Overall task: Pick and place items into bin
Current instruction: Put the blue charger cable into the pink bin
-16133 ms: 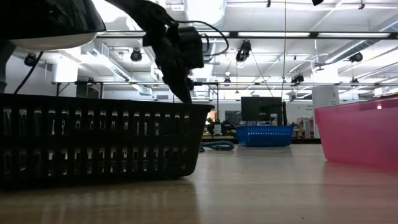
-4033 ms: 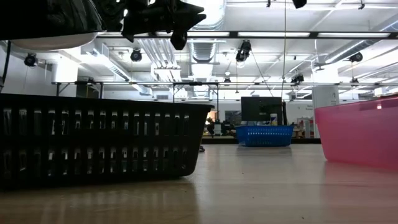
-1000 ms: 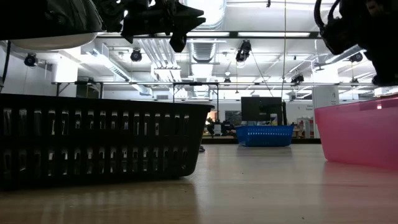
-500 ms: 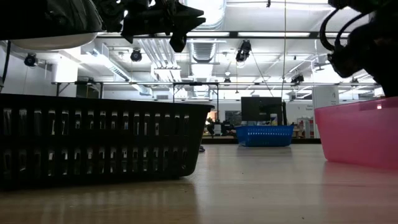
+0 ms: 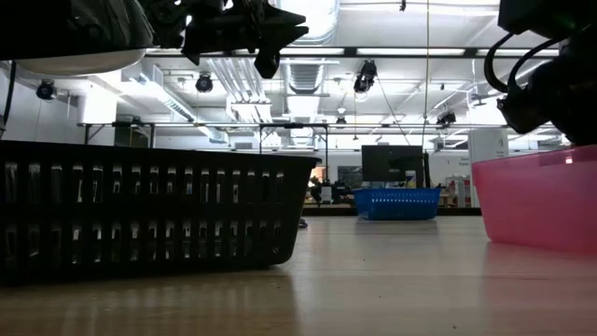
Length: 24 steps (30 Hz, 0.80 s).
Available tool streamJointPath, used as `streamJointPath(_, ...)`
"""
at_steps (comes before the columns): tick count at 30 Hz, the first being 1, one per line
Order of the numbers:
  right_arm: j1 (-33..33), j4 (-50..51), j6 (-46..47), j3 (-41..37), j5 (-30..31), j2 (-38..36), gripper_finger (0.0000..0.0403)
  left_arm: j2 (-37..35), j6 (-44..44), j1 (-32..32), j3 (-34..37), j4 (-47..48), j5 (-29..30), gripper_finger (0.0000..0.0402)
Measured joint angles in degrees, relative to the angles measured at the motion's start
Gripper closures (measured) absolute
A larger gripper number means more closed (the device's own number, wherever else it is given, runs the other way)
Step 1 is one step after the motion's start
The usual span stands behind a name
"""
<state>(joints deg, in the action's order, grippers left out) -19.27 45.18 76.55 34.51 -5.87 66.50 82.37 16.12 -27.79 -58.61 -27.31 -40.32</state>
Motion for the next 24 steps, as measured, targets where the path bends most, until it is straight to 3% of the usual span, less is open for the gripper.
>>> streamJointPath(7,0.0,-3.88,0.0,-1.0,0.26,0.02,0.039,0.0,0.0,-0.02,0.0,-0.02,0.0,0.0326)
streamJointPath(24,0.0,-4.27,2.97,-2.3,7.32,0.02,0.039,0.0,0.1,0.0,0.0,-0.01,0.0,0.0326)
